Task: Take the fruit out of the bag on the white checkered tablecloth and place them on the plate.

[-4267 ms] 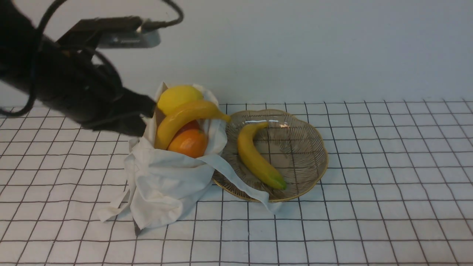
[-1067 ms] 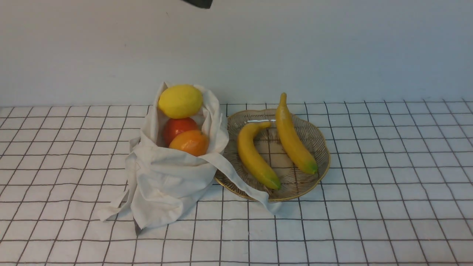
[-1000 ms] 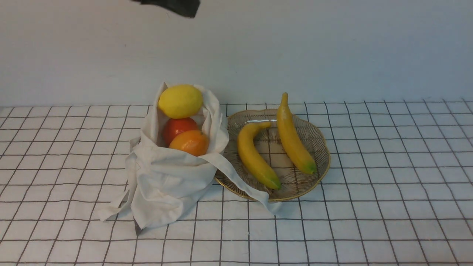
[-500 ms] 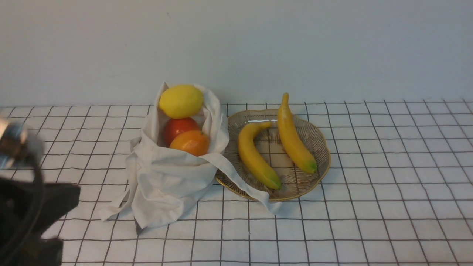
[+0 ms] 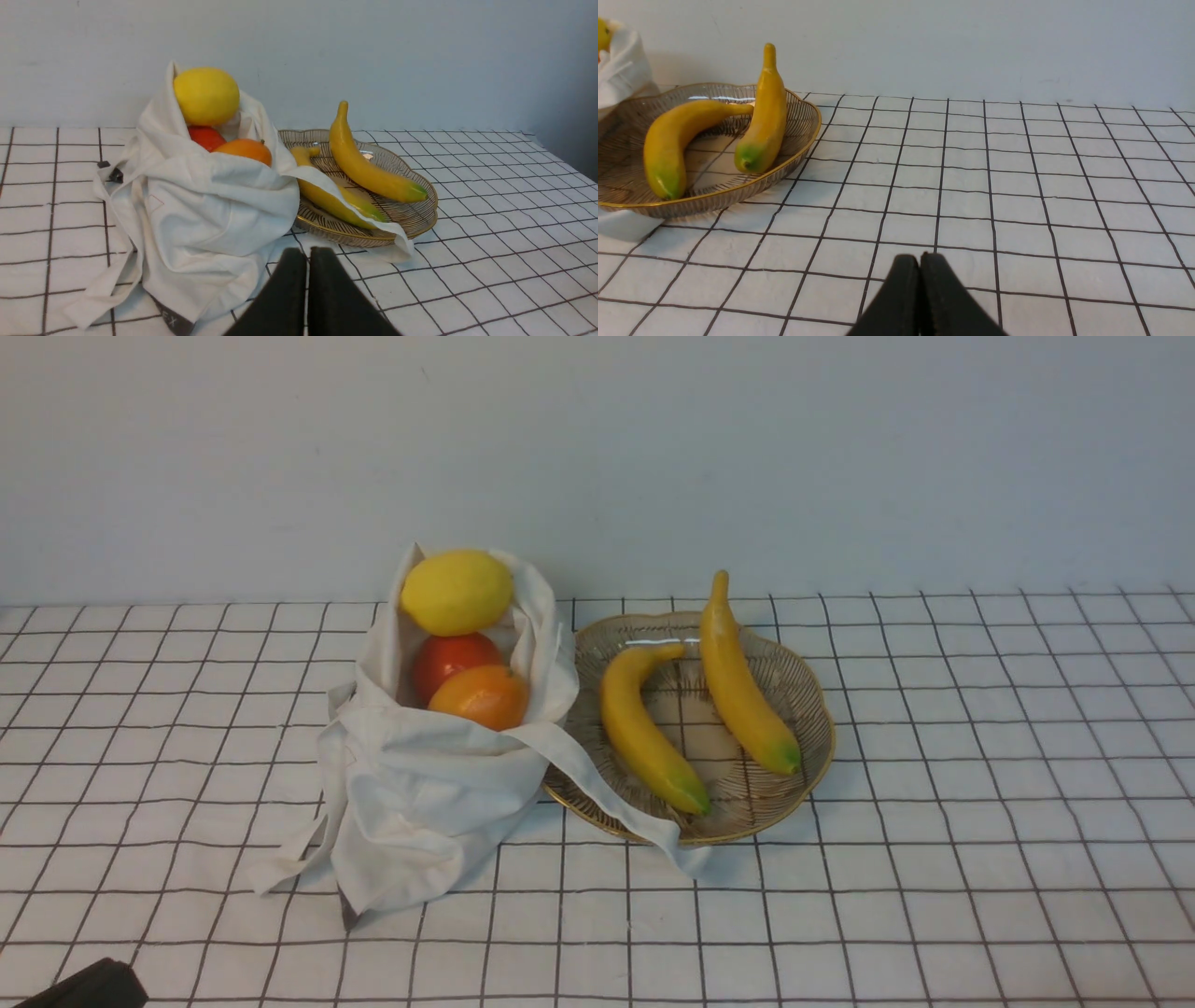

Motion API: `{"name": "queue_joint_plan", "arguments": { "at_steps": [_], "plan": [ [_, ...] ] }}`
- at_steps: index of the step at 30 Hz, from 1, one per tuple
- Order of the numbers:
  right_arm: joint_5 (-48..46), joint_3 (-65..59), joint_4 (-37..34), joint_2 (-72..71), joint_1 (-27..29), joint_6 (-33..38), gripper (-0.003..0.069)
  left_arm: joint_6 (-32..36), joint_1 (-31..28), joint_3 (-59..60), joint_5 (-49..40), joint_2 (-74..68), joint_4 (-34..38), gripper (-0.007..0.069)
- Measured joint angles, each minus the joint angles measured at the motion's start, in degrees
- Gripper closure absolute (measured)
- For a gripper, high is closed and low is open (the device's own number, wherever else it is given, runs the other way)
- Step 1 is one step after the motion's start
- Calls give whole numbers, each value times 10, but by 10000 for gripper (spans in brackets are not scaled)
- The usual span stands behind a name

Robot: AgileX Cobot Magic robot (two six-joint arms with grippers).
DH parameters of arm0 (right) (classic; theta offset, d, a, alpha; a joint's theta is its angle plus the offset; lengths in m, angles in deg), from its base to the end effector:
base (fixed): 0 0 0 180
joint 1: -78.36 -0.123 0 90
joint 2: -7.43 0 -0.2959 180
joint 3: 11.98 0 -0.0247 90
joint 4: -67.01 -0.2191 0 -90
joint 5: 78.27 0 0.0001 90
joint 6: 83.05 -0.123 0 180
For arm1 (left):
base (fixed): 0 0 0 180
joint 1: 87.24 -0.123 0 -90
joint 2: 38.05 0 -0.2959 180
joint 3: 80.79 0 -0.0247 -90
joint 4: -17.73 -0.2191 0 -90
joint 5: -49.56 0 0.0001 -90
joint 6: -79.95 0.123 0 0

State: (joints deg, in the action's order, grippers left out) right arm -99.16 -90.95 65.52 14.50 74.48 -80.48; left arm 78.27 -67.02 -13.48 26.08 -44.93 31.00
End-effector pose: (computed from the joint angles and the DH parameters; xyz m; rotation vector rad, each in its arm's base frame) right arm 0.0407 0.0039 0.1633 -0.0888 1.8642 0.0413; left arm 0.0260 -0.0216 0.2267 0.1646 1.7139 -0.5208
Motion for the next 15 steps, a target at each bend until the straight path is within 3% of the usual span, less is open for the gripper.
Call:
{"name": "queue_joint_plan", "arguments": {
  "at_steps": [15],
  "plan": [
    [0, 0, 0, 0, 0, 0, 673, 38, 0, 14, 9, 0, -81, 632]
  ]
}}
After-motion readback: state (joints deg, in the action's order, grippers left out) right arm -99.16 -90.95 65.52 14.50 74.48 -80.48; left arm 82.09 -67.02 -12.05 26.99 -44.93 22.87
